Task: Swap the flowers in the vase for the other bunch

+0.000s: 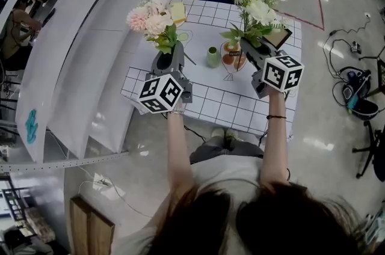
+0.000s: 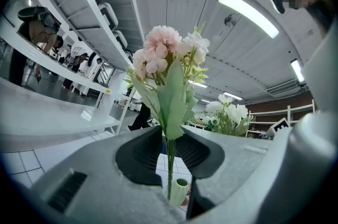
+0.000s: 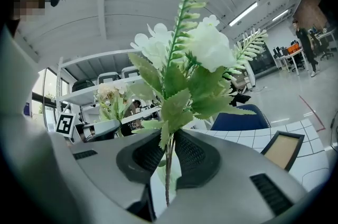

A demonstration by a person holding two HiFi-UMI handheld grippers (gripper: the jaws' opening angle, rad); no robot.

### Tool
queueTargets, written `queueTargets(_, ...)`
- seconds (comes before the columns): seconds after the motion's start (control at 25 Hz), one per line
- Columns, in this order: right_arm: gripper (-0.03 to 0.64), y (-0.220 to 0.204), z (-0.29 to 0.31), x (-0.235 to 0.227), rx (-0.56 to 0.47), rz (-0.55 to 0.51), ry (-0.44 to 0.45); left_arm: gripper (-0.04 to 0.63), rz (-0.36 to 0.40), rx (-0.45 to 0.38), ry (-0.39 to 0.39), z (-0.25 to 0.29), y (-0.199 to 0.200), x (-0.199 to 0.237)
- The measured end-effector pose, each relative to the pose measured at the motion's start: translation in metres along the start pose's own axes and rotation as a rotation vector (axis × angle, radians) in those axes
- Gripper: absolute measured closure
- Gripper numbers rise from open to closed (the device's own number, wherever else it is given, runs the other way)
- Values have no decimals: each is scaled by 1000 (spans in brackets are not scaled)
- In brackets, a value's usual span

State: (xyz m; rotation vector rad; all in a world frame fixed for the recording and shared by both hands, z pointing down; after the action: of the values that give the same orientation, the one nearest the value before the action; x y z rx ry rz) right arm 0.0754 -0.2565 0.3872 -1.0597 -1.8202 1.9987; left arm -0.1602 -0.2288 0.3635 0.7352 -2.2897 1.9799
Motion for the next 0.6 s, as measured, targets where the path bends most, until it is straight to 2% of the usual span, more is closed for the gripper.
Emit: queueTargets(0.6, 563, 19, 21, 4, -94, -20, -30, 517, -19, 38, 46, -9, -12, 21)
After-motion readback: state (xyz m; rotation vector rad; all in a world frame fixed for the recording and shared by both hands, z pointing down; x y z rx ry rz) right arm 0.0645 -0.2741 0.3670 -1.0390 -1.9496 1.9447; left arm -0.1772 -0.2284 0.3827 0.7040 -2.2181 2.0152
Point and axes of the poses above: the fingertips, and each gripper's own axes: z forward along the fingers, x to its left, y out of its top, the point moved 3 cm from there along -z, backward along the fingers, and after that the axes turned 9 degrees about -x, right-handed, at the moved point
